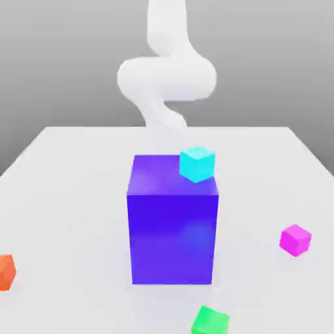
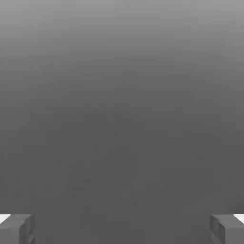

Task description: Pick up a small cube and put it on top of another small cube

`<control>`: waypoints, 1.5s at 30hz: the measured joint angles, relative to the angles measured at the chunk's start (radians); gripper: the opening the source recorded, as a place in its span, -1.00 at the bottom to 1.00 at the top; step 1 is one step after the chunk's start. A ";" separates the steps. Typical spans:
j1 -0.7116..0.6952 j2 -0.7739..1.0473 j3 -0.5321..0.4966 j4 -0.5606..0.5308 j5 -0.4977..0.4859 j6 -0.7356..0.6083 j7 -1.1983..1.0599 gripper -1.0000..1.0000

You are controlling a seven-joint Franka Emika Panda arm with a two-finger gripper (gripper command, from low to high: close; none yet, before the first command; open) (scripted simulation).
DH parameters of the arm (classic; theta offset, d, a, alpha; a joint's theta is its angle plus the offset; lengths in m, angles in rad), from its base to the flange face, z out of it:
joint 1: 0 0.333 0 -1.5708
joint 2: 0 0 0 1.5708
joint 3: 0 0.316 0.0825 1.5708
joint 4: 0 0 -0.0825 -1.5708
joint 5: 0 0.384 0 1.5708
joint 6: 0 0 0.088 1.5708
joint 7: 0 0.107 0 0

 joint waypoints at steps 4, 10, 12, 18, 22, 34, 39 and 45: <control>0.056 0.149 0.080 -0.070 0.020 0.087 0.028 0.00; 0.136 0.362 0.208 -0.170 0.026 0.213 0.086 0.00; 0.161 0.434 0.252 -0.204 0.019 0.255 0.112 0.00; 0.259 0.657 0.372 -0.304 -0.056 0.381 0.228 0.00; 0.340 0.813 0.382 -0.362 -0.169 0.463 0.347 0.00; 0.538 1.054 0.143 -0.319 -0.423 0.636 0.548 -1.00; 0.467 0.965 0.236 -0.343 -0.324 0.570 0.471 -1.00; 0.371 0.839 0.303 -0.340 -0.146 0.447 0.250 -1.00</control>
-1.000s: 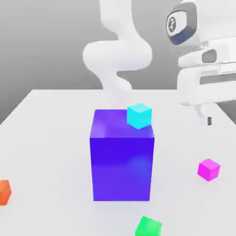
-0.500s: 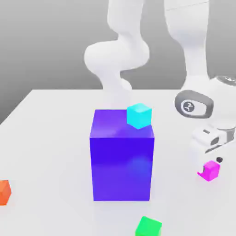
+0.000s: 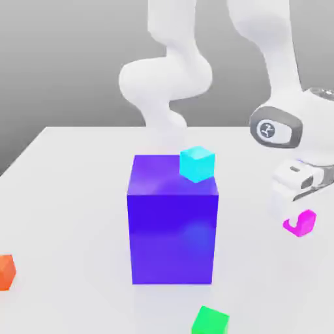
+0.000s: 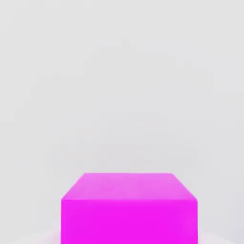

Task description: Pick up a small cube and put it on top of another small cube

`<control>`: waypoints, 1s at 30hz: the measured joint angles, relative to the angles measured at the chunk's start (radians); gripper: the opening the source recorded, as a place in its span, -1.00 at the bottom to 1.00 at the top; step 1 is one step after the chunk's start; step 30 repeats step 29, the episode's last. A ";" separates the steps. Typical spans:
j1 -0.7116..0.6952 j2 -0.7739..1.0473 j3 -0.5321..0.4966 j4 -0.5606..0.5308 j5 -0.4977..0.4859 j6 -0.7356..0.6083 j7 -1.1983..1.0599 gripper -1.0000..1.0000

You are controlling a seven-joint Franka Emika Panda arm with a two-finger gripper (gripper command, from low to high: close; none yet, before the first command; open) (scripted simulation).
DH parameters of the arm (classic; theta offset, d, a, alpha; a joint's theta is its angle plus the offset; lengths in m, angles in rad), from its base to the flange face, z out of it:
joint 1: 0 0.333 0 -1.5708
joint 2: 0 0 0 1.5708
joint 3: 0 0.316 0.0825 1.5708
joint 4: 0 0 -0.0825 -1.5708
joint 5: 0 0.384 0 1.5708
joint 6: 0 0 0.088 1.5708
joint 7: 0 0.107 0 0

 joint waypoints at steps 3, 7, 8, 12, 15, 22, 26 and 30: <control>-0.059 0.009 -0.025 0.043 0.014 -0.036 -0.121 -1.00; -0.139 0.024 -0.061 0.104 0.028 -0.082 -0.282 -1.00; -0.159 0.028 -0.070 0.119 0.032 -0.093 -0.323 -1.00; -0.239 0.043 -0.106 0.179 0.045 -0.138 -0.484 -1.00; -0.299 0.053 -0.131 0.225 0.054 -0.172 -0.605 -1.00; -0.413 0.107 -0.188 0.317 0.062 -0.204 -0.840 -1.00; -0.402 0.224 -0.215 0.329 0.025 -0.099 -0.825 1.00; -0.402 0.224 -0.215 0.329 0.025 -0.099 -0.825 1.00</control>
